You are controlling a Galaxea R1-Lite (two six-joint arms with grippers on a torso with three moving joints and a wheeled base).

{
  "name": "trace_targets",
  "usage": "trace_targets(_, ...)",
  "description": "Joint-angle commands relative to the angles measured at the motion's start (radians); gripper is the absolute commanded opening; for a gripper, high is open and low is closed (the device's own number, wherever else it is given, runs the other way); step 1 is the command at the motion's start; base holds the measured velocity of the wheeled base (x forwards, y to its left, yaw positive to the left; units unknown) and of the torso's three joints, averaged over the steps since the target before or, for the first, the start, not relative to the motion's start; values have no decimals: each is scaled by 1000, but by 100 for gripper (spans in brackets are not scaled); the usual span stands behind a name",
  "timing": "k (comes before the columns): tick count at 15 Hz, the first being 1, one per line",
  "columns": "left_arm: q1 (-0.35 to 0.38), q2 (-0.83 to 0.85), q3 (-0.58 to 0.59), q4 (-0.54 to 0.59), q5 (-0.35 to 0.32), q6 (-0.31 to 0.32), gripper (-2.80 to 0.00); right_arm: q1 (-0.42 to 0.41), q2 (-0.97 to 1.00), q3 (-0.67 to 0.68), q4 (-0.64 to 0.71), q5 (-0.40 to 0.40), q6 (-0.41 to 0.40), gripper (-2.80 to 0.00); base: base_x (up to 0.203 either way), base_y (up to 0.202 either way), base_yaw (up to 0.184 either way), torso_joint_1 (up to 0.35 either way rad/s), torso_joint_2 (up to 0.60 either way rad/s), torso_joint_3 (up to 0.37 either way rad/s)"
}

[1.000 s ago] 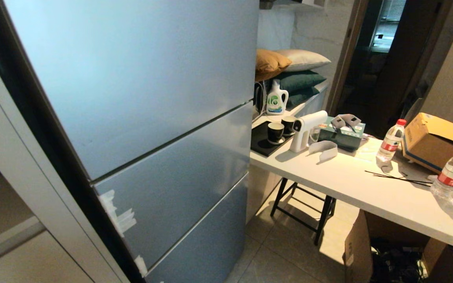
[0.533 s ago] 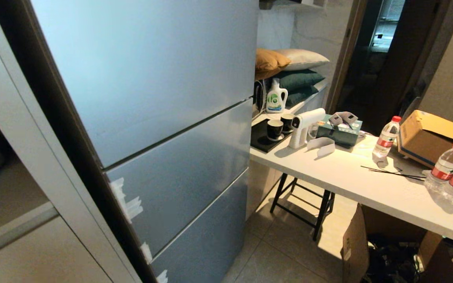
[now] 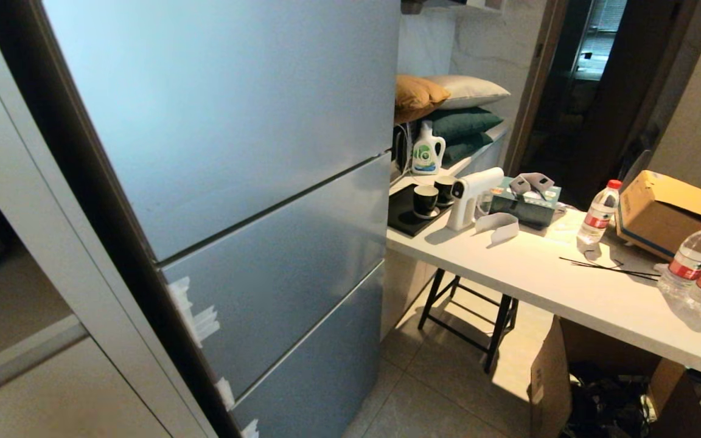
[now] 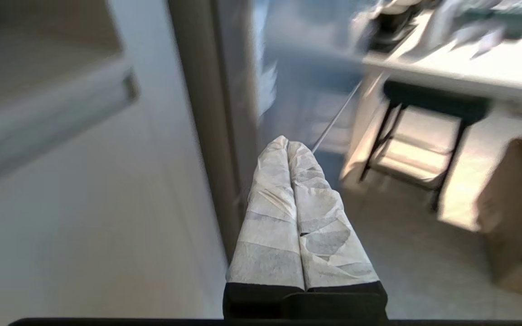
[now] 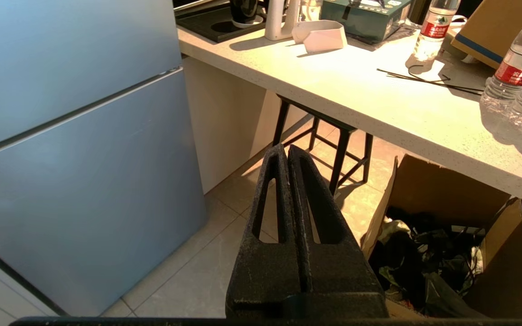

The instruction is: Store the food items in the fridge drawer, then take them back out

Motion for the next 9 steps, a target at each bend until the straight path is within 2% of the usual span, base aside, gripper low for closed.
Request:
trace_targets(1,-7,187,-101,-1,-48,-24,-280,0,1,0,0,0,0,-280,0,0,0,0,0,0)
trace_targets(3,-22,388,-145,-14,-105,-60,-280,0,1,0,0,0,0,-280,0,0,0,0,0,0)
trace_targets(5,-35,614,-164,-73,-163,-85,-280,0,1,0,0,0,0,-280,0,0,0,0,0,0)
trace_targets(7,-42,822,-175,-175,-198,-99,-280,0,1,0,0,0,0,-280,0,0,0,0,0,0)
trace_targets(9,-42,1006,-181,-326,-207,-104,-280,0,1,0,0,0,0,-280,0,0,0,0,0,0)
